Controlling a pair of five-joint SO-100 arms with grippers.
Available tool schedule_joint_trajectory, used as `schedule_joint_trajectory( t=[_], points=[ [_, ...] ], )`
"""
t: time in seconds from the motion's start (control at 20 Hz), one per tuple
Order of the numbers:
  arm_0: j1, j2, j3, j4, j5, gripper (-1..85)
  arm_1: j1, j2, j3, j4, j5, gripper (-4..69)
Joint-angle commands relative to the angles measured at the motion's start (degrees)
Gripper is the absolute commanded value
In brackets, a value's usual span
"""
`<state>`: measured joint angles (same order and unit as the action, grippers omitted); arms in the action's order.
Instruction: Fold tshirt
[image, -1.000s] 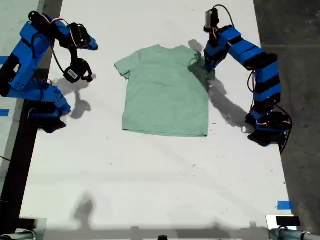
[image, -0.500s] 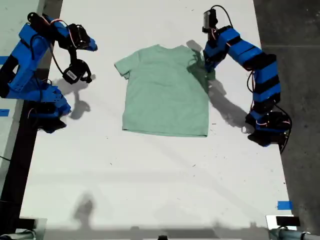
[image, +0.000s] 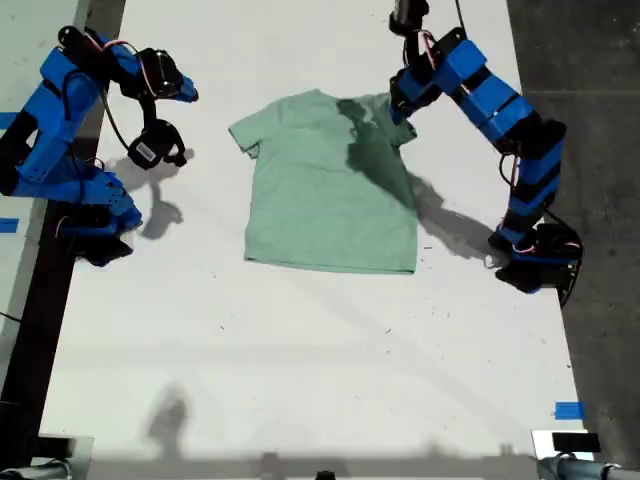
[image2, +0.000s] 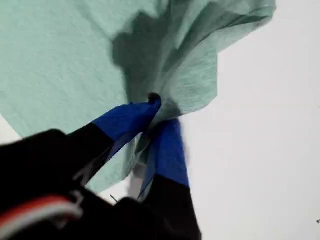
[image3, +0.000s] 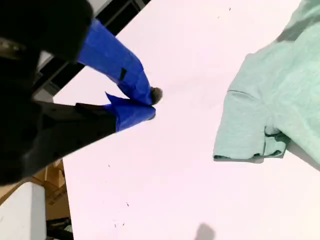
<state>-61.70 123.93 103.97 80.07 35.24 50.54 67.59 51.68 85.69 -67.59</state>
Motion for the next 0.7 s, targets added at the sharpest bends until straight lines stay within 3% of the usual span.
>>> schedule_joint_trajectory(
  t=[0.0,0.55,0.6,0.65],
  points=[
    [1.4,0.8,-0.2,-1.7,-1.1,0.1,-4.9,4.7,-3.7,-4.7,2.7,-1.1],
    [1.8,-1.0,-0.2,-2.5,-1.6,0.1,-13.3,-13.4,-3.3,-27.0,8.6,-1.2],
    [1.8,-1.1,-0.2,-2.7,-1.6,0.1,-13.2,-15.9,-3.3,-28.6,9.0,4.5],
    [1.8,-1.4,-0.2,-2.8,-1.6,0.1,-12.8,-19.0,-4.7,-28.7,9.2,18.3]
  ],
)
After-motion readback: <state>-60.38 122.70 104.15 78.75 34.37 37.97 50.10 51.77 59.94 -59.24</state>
